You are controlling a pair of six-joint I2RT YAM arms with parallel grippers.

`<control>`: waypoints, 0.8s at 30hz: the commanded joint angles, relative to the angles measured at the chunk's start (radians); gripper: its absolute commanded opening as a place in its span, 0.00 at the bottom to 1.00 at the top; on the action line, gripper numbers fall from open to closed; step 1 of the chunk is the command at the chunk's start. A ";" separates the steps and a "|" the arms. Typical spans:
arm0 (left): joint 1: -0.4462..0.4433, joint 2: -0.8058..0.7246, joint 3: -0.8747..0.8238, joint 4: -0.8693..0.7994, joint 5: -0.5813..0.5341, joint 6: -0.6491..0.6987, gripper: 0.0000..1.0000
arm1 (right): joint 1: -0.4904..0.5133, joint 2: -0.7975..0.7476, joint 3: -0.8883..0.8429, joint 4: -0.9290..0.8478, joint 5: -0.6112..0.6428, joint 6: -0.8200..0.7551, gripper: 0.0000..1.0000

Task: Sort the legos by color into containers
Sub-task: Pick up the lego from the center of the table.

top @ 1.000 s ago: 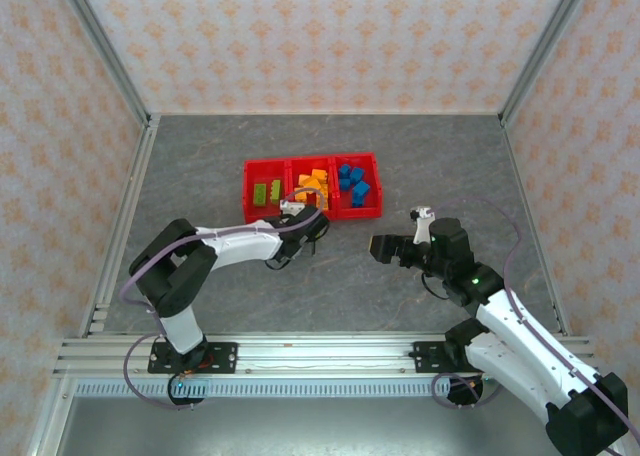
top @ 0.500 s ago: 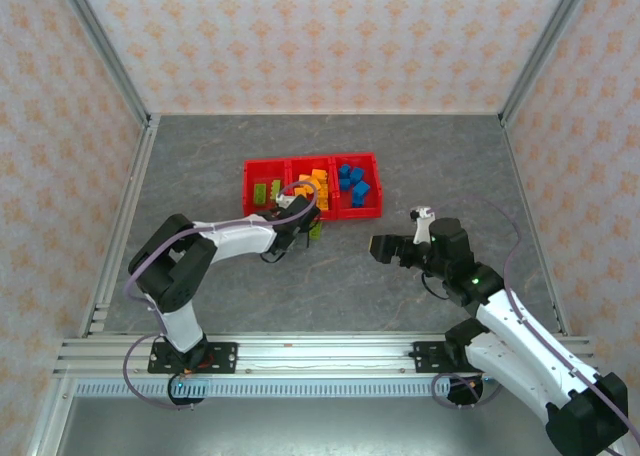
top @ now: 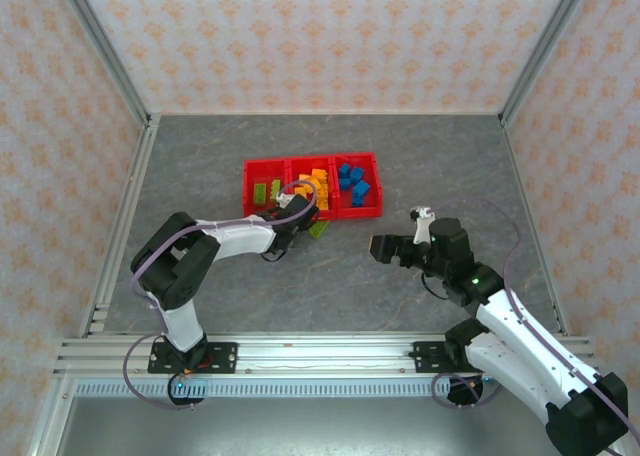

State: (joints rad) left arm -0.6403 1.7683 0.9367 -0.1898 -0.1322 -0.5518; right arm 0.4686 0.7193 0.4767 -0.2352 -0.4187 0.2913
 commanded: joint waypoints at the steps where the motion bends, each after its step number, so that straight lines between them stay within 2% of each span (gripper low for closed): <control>1: 0.007 -0.059 -0.066 -0.012 0.048 -0.016 0.32 | 0.004 -0.003 -0.001 -0.001 0.017 -0.011 1.00; 6: -0.004 -0.154 -0.144 -0.004 0.084 -0.029 0.28 | 0.004 -0.003 0.000 0.000 0.019 -0.008 1.00; 16: -0.122 -0.412 -0.223 -0.110 0.044 -0.120 0.27 | 0.004 -0.001 0.000 -0.001 0.021 -0.006 1.00; 21: -0.115 -0.608 -0.193 -0.161 -0.167 -0.135 0.27 | 0.004 0.002 0.000 -0.002 0.021 -0.007 1.00; 24: -0.049 -0.644 -0.130 -0.179 -0.247 -0.078 0.27 | 0.004 0.002 0.000 -0.003 0.023 -0.006 1.00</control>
State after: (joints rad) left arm -0.7414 1.1431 0.7444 -0.3164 -0.2314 -0.6598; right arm 0.4686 0.7212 0.4767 -0.2352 -0.4183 0.2916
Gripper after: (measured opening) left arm 0.315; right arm 0.999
